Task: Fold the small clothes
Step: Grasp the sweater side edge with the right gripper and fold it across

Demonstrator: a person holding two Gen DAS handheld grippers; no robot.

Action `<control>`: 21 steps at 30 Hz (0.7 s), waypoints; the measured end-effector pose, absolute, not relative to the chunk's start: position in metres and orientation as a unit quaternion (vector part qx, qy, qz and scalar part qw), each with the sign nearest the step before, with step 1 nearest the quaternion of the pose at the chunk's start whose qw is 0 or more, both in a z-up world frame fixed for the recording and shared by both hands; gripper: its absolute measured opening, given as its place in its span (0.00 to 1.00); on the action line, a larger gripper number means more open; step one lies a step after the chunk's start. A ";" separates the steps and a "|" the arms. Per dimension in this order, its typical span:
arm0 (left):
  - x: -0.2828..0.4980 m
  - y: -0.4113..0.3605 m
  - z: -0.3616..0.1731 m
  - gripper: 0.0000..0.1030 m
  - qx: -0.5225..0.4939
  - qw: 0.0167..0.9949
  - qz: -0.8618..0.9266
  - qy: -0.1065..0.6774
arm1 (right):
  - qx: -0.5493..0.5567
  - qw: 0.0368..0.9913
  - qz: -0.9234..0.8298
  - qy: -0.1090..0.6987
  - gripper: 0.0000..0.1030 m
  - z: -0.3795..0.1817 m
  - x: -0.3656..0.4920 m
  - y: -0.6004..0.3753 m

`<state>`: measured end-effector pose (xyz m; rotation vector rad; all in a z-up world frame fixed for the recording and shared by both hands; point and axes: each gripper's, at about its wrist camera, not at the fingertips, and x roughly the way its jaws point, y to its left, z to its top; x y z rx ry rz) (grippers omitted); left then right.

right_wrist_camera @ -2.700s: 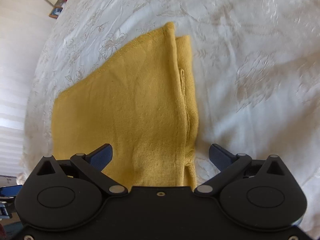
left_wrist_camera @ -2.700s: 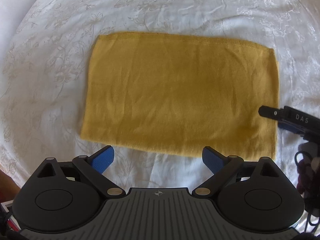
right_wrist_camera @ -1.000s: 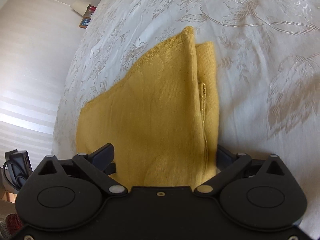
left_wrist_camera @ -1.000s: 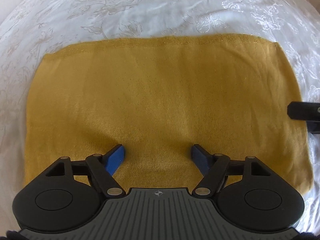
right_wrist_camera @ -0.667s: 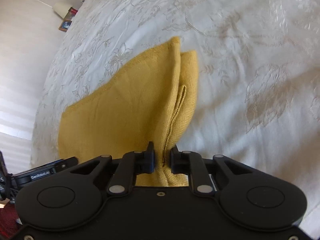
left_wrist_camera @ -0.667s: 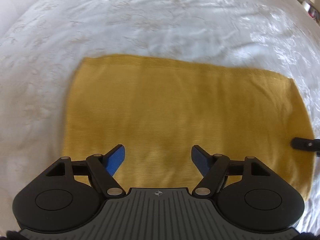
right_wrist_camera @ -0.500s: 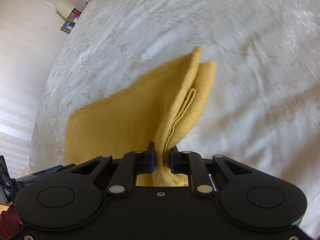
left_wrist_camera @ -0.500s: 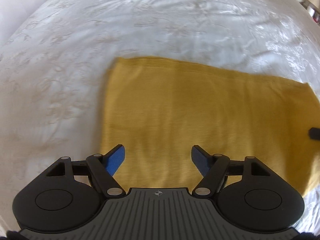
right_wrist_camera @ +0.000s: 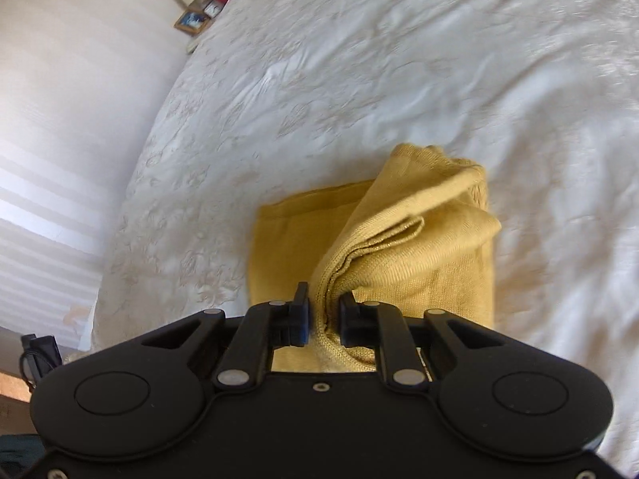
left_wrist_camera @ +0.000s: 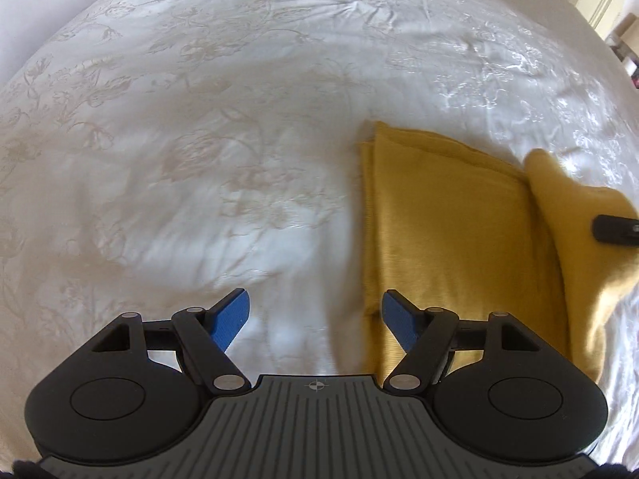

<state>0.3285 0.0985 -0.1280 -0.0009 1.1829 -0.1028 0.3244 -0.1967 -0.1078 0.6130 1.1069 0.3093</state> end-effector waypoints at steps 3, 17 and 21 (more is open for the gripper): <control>0.330 0.117 -0.129 0.70 -0.007 0.827 -0.053 0.560 | 0.268 0.790 0.146 0.532 0.22 -0.120 0.333 -0.162; 0.352 0.144 -0.138 0.70 -0.057 0.814 -0.086 0.571 | 0.179 0.799 0.235 0.523 0.39 -0.108 0.326 -0.086; 0.366 0.129 -0.136 0.70 -0.061 0.814 -0.113 0.567 | 0.158 0.823 0.210 0.504 0.44 -0.093 0.308 -0.098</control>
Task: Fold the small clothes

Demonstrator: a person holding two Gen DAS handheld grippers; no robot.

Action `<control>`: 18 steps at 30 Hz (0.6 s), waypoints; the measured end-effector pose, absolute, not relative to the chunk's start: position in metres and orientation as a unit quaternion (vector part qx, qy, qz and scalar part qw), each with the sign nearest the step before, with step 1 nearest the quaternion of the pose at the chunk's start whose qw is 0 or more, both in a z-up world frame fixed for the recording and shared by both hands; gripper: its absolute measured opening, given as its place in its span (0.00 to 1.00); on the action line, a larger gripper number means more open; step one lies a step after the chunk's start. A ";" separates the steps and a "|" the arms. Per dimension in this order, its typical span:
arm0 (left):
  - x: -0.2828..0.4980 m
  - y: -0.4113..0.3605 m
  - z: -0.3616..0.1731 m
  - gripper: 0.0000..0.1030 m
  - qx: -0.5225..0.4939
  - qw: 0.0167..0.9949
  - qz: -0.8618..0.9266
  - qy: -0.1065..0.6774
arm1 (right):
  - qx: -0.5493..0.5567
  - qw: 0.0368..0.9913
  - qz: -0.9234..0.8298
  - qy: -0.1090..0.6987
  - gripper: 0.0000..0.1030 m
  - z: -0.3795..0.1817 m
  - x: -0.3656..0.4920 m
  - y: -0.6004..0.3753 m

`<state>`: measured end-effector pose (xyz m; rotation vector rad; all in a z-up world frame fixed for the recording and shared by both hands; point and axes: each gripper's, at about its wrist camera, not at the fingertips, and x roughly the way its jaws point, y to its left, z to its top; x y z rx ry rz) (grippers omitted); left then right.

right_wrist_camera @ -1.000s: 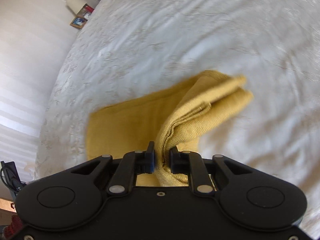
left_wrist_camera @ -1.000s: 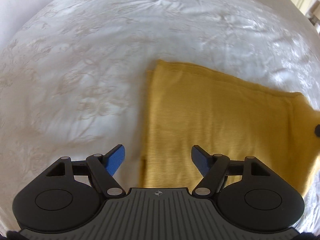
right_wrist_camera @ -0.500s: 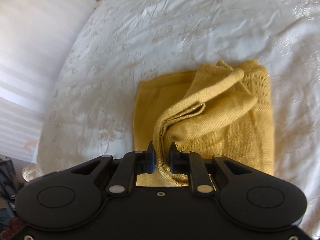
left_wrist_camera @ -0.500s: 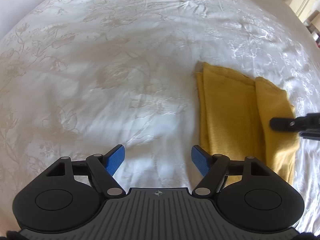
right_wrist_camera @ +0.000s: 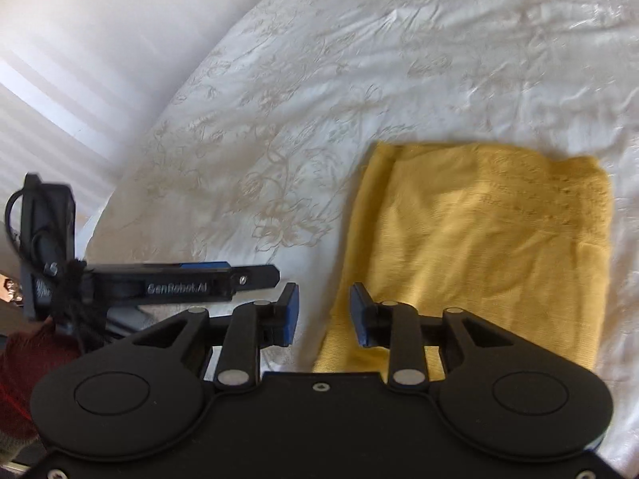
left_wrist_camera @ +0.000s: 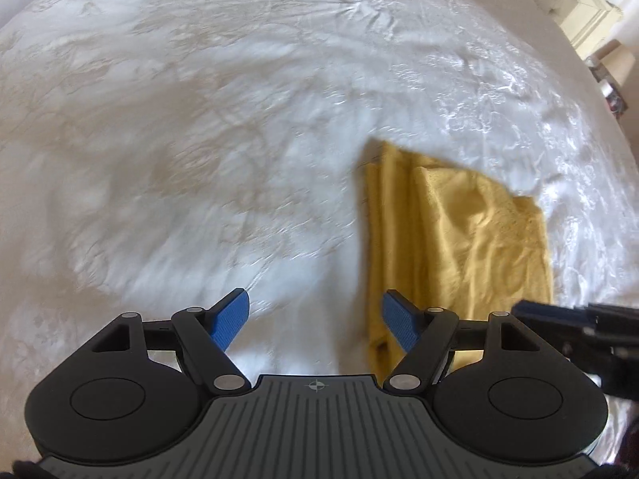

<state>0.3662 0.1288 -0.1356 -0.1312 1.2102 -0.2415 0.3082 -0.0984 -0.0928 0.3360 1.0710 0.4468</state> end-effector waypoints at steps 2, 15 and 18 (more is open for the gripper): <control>0.373 0.120 -0.133 0.70 -0.061 0.815 -0.126 0.562 | 0.134 0.832 0.193 0.502 0.48 -0.092 0.298 -0.103; 0.400 0.072 -0.143 0.70 -0.047 0.795 -0.170 0.581 | -0.105 0.823 0.274 0.486 0.63 -0.129 0.242 -0.031; 0.400 0.075 -0.145 0.71 -0.060 0.788 -0.180 0.585 | -0.160 0.817 0.272 0.482 0.58 -0.138 0.240 -0.018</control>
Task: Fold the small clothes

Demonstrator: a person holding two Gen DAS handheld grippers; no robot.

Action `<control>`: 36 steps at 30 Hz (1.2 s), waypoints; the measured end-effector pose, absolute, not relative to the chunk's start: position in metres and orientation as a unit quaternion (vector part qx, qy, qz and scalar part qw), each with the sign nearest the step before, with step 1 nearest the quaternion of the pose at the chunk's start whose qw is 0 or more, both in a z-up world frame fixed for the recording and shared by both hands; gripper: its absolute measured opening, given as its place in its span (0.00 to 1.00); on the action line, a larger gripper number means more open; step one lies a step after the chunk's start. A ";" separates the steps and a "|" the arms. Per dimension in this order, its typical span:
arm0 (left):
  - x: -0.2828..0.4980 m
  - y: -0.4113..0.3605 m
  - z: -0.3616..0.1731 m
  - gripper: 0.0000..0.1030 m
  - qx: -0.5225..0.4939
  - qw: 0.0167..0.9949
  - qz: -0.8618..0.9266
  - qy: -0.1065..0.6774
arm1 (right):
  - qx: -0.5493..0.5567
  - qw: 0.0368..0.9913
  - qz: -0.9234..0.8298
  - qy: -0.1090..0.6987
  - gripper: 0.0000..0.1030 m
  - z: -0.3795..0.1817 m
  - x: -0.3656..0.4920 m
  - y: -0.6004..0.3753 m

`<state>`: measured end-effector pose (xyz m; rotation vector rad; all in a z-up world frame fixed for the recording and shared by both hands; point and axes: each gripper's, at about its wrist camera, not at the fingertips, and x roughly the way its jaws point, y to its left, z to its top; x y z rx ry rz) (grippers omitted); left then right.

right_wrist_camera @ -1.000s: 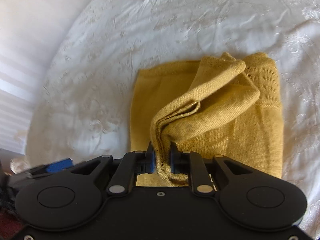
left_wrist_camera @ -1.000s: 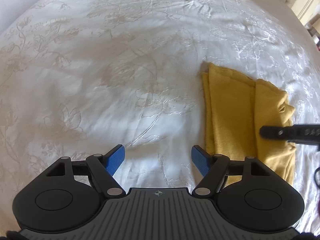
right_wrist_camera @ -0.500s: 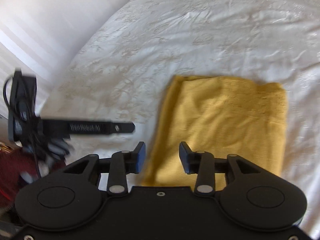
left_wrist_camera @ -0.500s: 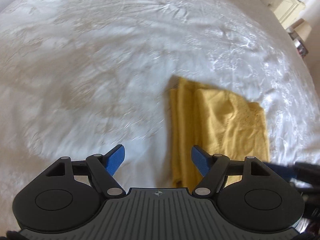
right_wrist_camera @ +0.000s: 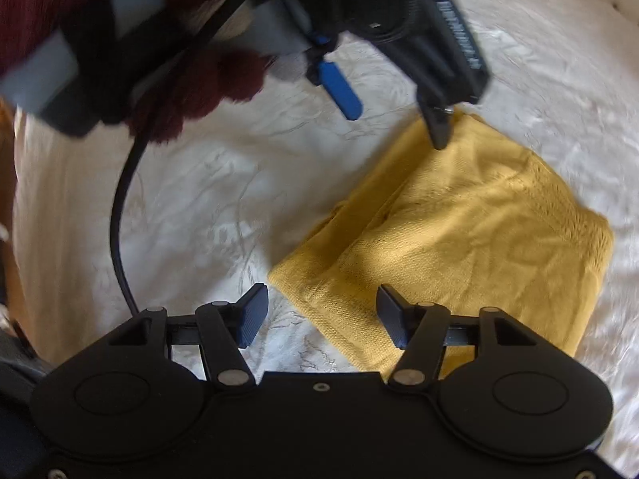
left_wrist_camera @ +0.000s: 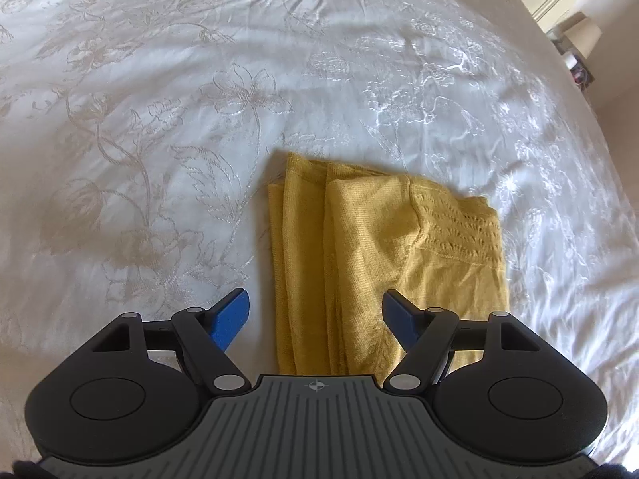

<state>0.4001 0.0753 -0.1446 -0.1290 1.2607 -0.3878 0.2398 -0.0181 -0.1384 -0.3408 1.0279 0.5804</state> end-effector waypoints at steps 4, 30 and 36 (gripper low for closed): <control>0.400 0.078 -0.147 0.71 -0.079 0.780 -0.192 0.590 | -0.145 0.822 0.252 0.490 0.09 -0.137 0.245 -0.032; 0.442 0.036 -0.186 0.13 -0.161 0.763 -0.166 0.604 | 0.078 0.854 0.184 0.480 0.09 -0.099 0.245 -0.109; 0.429 0.029 -0.140 0.12 -0.101 0.796 -0.213 0.558 | 0.071 0.858 0.199 0.468 0.09 -0.088 0.236 -0.100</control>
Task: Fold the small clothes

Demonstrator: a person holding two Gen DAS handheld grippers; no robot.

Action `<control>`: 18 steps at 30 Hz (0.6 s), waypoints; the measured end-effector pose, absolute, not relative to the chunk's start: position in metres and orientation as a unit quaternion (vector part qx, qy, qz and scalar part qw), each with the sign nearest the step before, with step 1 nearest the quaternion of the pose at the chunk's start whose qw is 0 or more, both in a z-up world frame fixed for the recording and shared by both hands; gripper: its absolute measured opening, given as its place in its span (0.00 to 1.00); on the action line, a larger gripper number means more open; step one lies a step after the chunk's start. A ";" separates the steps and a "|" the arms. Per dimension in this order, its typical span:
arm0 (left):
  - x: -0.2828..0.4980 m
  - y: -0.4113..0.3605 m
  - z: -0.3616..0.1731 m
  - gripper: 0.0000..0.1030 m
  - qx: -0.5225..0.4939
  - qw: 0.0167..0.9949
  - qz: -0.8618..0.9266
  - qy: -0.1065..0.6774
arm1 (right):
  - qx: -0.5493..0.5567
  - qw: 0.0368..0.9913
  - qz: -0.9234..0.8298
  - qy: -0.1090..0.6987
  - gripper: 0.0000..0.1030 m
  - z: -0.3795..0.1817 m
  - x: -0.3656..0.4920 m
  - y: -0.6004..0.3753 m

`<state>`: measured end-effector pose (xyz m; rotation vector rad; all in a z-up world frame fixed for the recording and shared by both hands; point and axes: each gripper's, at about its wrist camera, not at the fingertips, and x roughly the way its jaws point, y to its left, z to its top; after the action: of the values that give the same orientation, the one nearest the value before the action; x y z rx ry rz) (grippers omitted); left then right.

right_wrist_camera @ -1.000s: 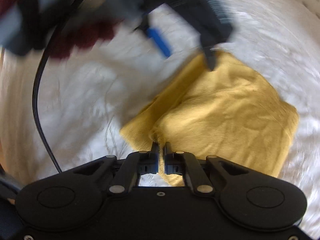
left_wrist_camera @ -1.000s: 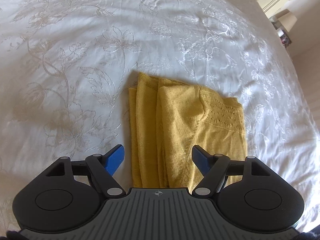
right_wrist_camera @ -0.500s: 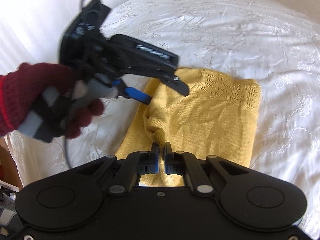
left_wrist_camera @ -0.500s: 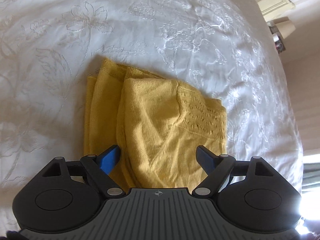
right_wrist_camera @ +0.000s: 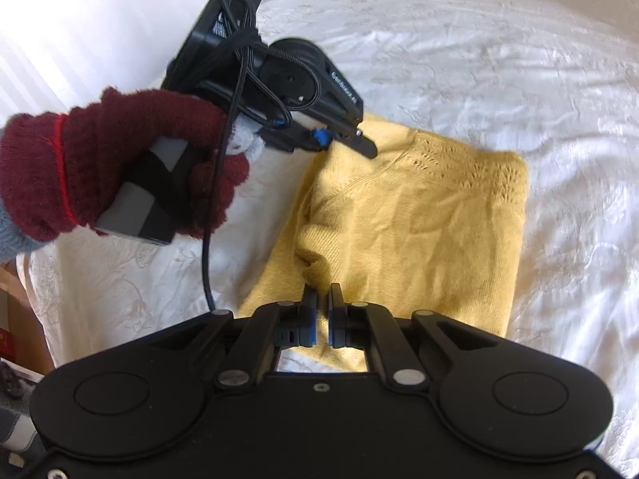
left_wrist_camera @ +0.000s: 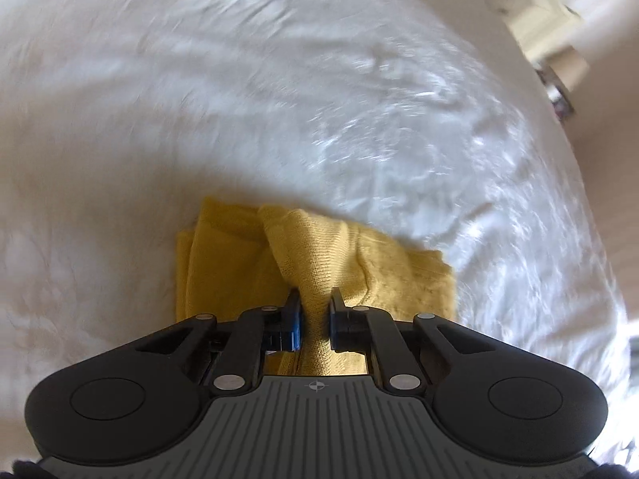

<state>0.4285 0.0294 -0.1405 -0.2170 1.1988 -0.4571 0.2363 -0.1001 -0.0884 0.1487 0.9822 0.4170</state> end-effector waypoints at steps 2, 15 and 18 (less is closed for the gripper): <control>0.422 0.029 -0.124 0.12 -0.070 0.807 -0.235 0.537 | 0.069 0.854 0.216 0.468 0.09 -0.089 0.236 -0.092; 0.441 0.079 -0.188 0.28 -0.101 0.783 -0.190 0.584 | 0.039 0.799 0.283 0.529 0.36 -0.141 0.251 -0.049; 0.431 0.091 -0.177 0.69 -0.096 0.804 -0.170 0.561 | 0.062 0.809 0.277 0.515 0.57 -0.128 0.242 -0.073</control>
<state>0.4310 0.0906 -0.1771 -0.2061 1.2024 -0.3635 0.2423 -0.0735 -0.1283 0.1321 1.1012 0.5923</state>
